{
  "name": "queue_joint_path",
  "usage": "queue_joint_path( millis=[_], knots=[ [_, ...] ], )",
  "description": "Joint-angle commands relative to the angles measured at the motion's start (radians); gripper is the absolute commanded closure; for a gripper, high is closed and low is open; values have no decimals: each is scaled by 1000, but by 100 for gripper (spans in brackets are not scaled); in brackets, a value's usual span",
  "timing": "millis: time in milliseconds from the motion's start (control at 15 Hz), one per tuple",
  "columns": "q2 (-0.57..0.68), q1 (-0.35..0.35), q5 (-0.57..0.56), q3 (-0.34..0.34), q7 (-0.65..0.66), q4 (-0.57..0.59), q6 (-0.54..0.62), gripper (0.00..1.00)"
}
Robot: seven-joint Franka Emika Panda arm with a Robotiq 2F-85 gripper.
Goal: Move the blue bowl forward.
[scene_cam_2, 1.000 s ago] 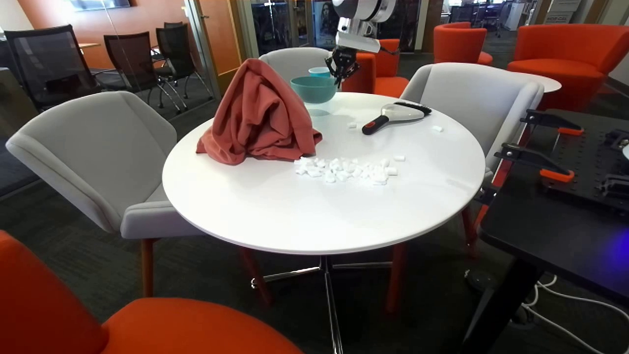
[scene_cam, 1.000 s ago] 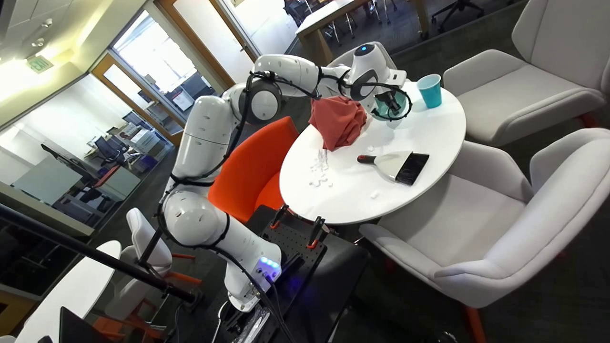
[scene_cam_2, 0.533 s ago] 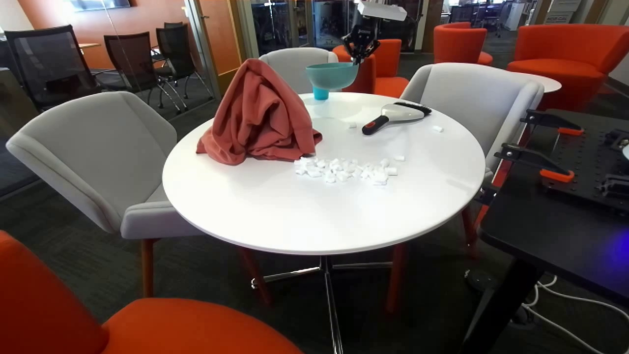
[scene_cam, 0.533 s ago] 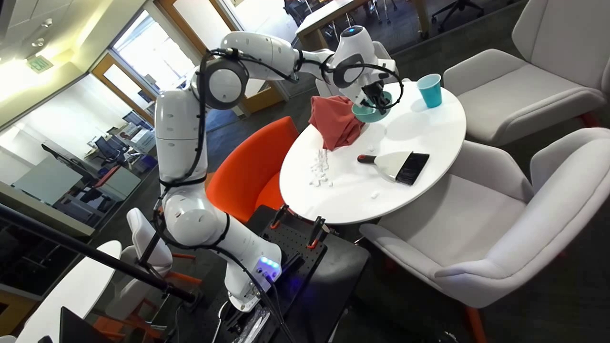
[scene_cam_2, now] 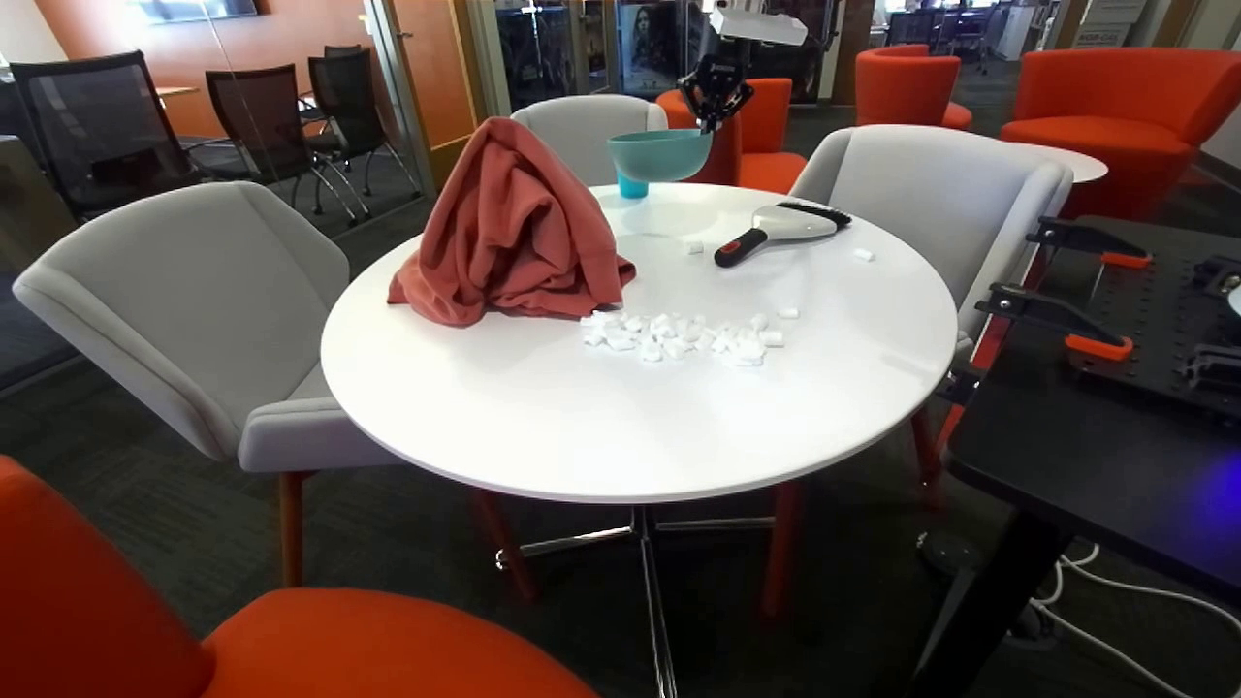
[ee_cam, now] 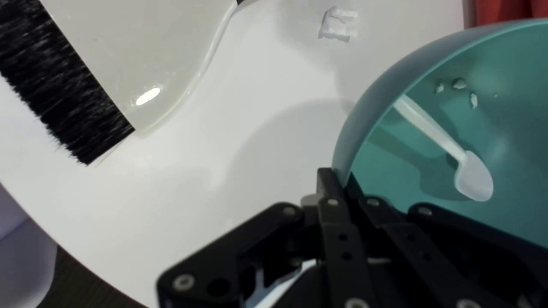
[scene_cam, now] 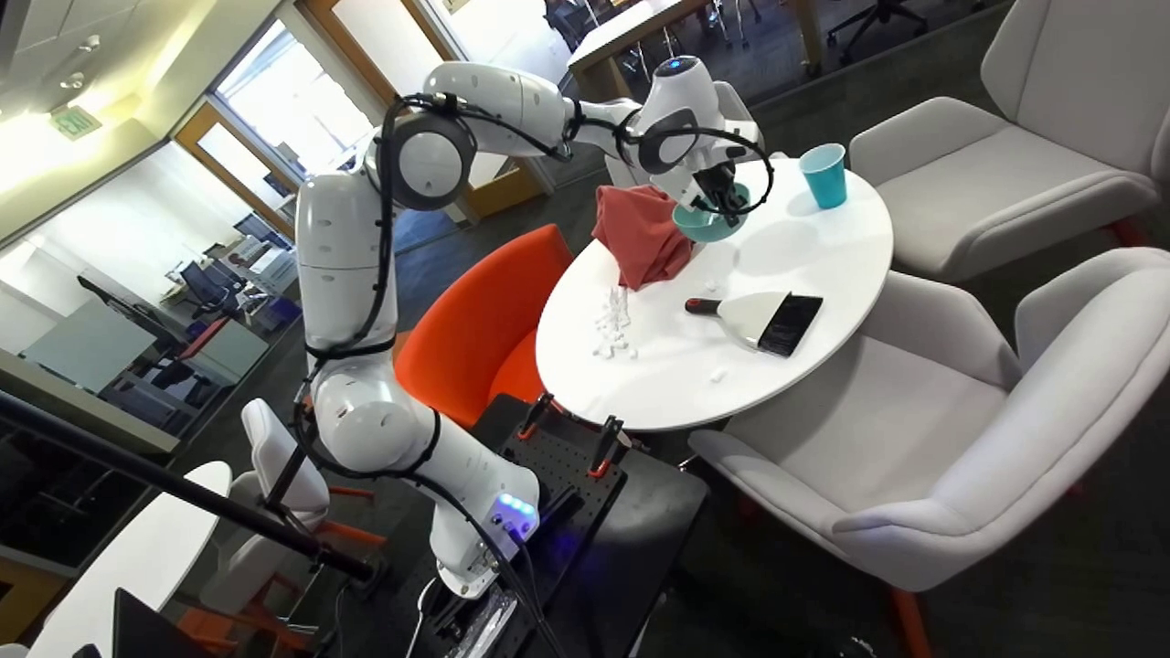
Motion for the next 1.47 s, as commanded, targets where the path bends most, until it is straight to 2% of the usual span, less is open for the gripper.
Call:
queue_joint_path(
  millis=[0,333,600,1000,1400],
  knots=[
    [-46,10,-4,11,-66,-81,45,99],
    [-131,3,11,78,-235,-286,144,99],
    [-188,3,14,121,-301,-435,216,99],
    [-261,12,4,140,-321,-622,324,99],
    [-295,23,-18,138,-302,-754,488,99]
  ],
)
